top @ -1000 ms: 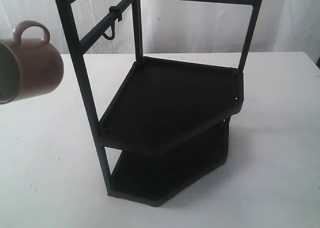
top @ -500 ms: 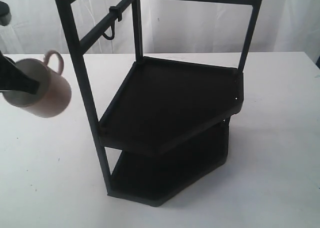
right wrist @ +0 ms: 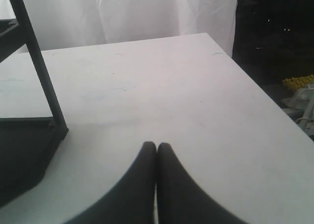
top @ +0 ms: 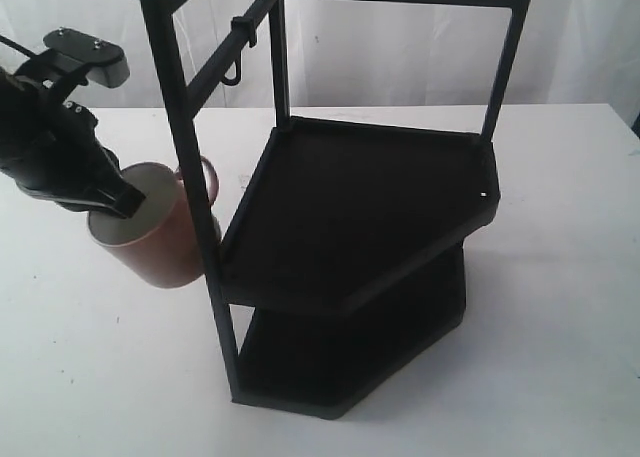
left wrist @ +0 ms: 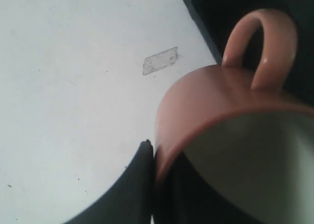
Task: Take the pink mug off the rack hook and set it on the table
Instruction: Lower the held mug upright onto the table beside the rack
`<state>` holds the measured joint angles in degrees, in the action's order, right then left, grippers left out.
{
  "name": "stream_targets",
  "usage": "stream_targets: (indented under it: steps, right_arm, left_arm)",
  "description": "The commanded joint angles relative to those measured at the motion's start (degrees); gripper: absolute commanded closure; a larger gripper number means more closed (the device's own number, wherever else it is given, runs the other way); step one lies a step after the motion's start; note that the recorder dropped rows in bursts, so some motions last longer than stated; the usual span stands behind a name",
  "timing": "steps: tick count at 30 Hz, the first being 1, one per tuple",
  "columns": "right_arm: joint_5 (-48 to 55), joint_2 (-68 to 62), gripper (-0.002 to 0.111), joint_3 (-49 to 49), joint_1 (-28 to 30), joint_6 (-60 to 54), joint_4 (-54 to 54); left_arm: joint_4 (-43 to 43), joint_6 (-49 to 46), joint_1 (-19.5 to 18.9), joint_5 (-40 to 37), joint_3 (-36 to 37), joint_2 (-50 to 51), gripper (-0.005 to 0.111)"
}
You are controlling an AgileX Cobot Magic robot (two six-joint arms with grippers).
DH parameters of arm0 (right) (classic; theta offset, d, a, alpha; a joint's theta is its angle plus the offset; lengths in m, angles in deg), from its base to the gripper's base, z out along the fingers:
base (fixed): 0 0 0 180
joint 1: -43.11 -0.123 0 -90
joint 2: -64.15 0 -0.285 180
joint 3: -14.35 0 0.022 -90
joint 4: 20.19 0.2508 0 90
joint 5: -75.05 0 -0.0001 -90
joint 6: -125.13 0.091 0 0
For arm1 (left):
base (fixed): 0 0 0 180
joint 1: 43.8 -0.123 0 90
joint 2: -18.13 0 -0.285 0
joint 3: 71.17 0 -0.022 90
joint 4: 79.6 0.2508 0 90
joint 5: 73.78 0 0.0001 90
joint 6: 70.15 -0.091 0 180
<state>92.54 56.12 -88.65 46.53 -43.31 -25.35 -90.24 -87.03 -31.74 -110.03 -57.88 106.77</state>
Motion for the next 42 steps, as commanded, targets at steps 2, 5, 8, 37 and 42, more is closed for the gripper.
stream_targets:
  steps: [2, 5, 8, 37, 42]
  right_arm:
    - [-0.5, 0.2, 0.108, 0.2, 0.6, 0.2, -0.4]
    - [-0.5, 0.2, 0.108, 0.2, 0.6, 0.2, -0.4]
    - [-0.5, 0.2, 0.108, 0.2, 0.6, 0.2, -0.4]
    - [-0.5, 0.2, 0.108, 0.2, 0.6, 0.2, -0.4]
    - [-0.5, 0.2, 0.108, 0.2, 0.6, 0.2, -0.4]
  left_arm:
    - [-2.1, 2.1, 0.1, 2.5, -0.5, 3.8, 0.107]
    - [-2.5, -0.3, 0.1, 4.0, -0.5, 6.7, 0.107]
    - [-2.5, -0.3, 0.1, 7.7, -0.5, 7.5, 0.107]
    - [2.7, -1.1, 0.1, 6.2, -4.0, 17.0, 0.107]
    - [2.7, -1.1, 0.1, 6.2, -4.0, 18.7, 0.107]
